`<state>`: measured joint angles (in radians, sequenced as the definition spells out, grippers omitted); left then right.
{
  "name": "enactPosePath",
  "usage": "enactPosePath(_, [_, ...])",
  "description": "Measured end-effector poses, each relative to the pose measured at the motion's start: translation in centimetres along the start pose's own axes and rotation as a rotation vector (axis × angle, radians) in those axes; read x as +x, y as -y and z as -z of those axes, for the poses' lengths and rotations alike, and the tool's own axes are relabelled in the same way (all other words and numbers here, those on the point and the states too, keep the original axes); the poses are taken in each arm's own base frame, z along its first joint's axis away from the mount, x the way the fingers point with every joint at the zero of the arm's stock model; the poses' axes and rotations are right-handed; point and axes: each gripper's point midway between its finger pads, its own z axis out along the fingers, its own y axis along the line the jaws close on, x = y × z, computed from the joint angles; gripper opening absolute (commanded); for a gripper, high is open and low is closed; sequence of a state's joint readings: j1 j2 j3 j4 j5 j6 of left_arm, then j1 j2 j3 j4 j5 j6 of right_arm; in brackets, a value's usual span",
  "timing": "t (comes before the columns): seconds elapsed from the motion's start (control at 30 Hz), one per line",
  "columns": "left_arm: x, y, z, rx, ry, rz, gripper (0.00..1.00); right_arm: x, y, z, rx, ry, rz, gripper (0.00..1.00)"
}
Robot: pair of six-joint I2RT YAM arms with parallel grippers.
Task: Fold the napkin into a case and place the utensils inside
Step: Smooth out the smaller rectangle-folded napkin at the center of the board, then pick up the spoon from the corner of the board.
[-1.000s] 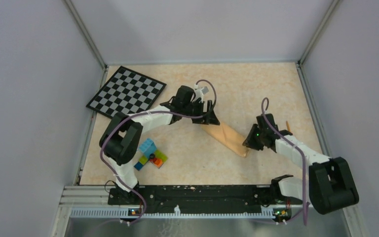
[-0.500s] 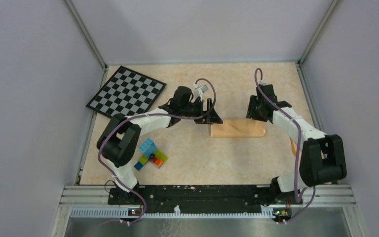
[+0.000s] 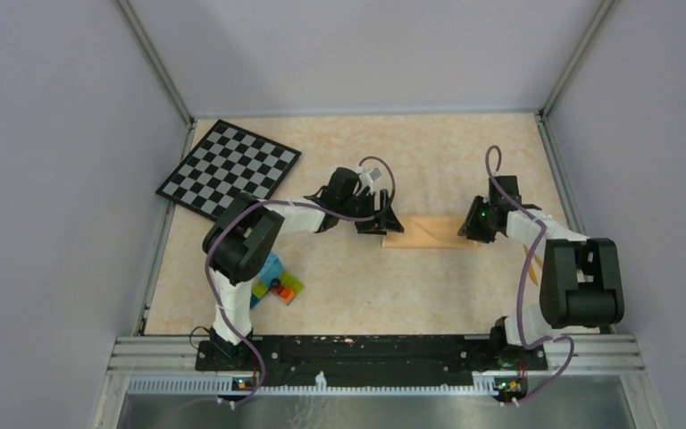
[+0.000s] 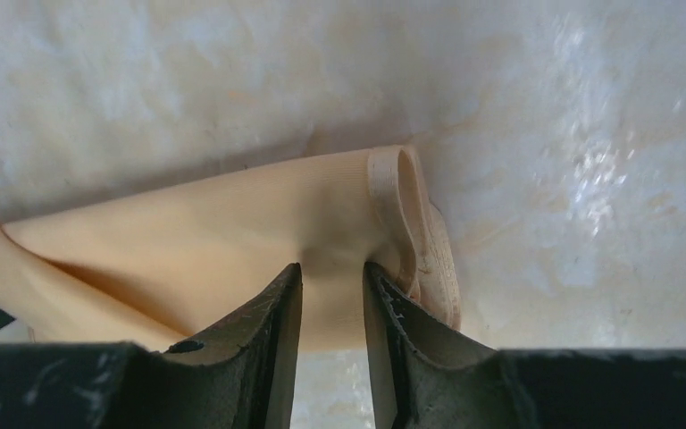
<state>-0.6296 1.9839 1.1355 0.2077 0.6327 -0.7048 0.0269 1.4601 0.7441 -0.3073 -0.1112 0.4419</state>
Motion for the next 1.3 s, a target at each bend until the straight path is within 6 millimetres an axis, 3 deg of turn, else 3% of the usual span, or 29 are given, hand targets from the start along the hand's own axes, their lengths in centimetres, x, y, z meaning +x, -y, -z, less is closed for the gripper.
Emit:
enactPosePath(0.2, [1.0, -1.3, 0.0, -0.032, 0.009, 0.012, 0.8, -1.5, 0.5, -0.9, 0.015, 0.037, 0.024, 0.37])
enactPosePath(0.33, [1.4, -0.8, 0.2, -0.023, 0.005, 0.005, 0.82, -1.9, 0.0, -0.3, 0.016, 0.033, 0.07, 0.53])
enactPosePath(0.43, [1.8, 0.3, 0.4, -0.005, -0.007, 0.0, 0.85, -3.0, -0.9, 1.8, 0.014, 0.077, 0.108, 0.63])
enactPosePath(0.6, [1.2, 3.8, 2.4, 0.041, 0.006, -0.044, 0.89, -6.9, -1.1, 8.3, 0.06, 0.281, 0.096, 0.79])
enactPosePath(0.67, [0.7, 5.6, 3.7, 0.061, 0.024, -0.067, 0.91, -8.6, 0.7, 10.5, 0.115, 0.367, -0.016, 0.8])
enactPosePath(0.73, [0.1, 7.4, 5.1, 0.086, 0.049, -0.093, 0.92, -9.7, 4.8, 12.1, 0.214, 0.433, -0.227, 0.79])
enactPosePath(0.8, [-0.3, 9.1, 6.6, 0.105, 0.072, -0.116, 0.92, -9.1, 9.8, 13.4, 0.331, 0.474, -0.516, 0.79])
enactPosePath(0.87, [-0.6, 10.7, 8.1, 0.121, 0.097, -0.138, 0.93, -7.1, 13.5, 13.8, 0.42, 0.47, -0.761, 0.78])
enactPosePath(0.97, [-0.7, 12.0, 9.5, 0.133, 0.12, -0.156, 0.93, -4.5, 15.7, 13.1, 0.492, 0.414, -0.972, 0.77])
enactPosePath(1.1, [-0.2, 12.7, 10.7, 0.122, 0.129, -0.158, 0.93, -2.7, 17.6, 10.8, 0.581, 0.32, -1.135, 0.73])
enactPosePath(1.3, [0.8, 12.1, 11.1, 0.081, 0.114, -0.137, 0.93, -1.4, 19.5, 9.0, 0.621, 0.282, -1.272, 0.7])
